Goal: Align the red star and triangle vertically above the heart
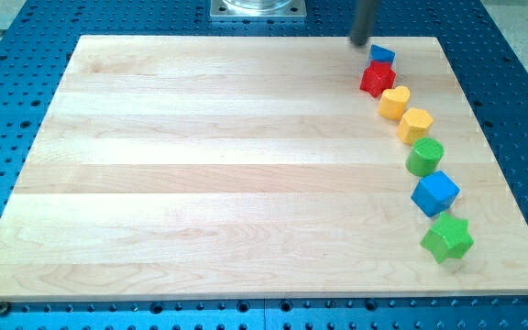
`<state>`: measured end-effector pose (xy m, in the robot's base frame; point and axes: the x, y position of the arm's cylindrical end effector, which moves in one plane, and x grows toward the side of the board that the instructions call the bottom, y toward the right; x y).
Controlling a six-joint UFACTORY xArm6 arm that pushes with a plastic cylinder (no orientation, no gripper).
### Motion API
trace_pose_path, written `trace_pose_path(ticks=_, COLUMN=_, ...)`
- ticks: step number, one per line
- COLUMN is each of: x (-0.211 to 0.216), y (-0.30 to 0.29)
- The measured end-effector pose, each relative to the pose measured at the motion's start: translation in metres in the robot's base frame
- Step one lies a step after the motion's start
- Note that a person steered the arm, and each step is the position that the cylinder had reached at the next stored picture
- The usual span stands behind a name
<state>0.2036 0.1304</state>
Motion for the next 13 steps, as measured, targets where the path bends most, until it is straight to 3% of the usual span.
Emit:
trace_pose_path(ticks=1, x=0.051, y=-0.054)
trace_pose_path(ticks=2, x=0.112, y=-0.038)
trace_pose_path(ticks=3, x=0.115, y=-0.021)
trace_pose_path(ticks=5, x=0.106, y=0.019)
trace_pose_path(ticks=6, x=0.087, y=0.019)
trace_pose_path(ticks=10, x=0.086, y=0.031)
trace_pose_path(ticks=13, x=0.034, y=0.036)
